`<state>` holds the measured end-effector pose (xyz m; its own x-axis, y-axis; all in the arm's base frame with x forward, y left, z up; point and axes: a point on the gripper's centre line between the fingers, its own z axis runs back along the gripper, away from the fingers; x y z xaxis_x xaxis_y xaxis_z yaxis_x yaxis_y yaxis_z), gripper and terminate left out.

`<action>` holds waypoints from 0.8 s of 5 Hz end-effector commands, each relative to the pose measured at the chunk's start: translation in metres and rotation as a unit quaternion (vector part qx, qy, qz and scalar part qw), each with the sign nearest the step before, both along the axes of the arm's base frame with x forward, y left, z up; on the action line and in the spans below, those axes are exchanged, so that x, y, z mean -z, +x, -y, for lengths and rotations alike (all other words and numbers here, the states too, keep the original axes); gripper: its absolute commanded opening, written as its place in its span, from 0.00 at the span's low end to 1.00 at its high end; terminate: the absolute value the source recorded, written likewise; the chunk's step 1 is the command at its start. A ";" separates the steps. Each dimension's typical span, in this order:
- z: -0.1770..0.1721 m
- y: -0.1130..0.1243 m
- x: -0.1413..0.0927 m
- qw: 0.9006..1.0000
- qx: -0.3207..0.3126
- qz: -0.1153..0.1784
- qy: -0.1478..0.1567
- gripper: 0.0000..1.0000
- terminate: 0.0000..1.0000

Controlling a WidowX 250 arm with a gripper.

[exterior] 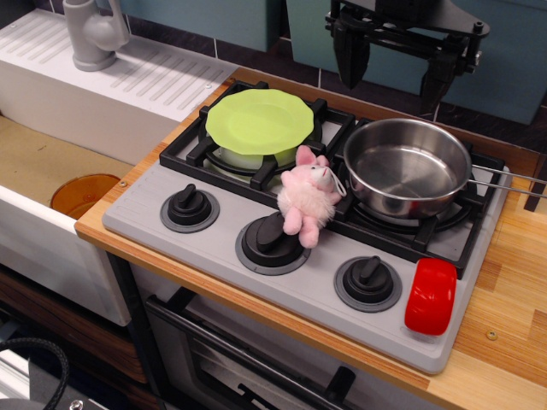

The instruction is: End effector reaching salmon

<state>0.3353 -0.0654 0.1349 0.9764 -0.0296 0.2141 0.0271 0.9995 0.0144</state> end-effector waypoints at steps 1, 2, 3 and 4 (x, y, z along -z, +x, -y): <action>0.000 0.000 0.000 1.000 0.000 0.000 0.000 1.00 0.00; 0.021 -0.021 -0.009 1.000 -0.020 -0.004 0.008 1.00 0.00; 0.040 -0.038 -0.016 0.999 -0.038 -0.004 0.009 1.00 0.00; 0.056 -0.052 -0.023 0.999 -0.050 -0.003 0.014 1.00 0.00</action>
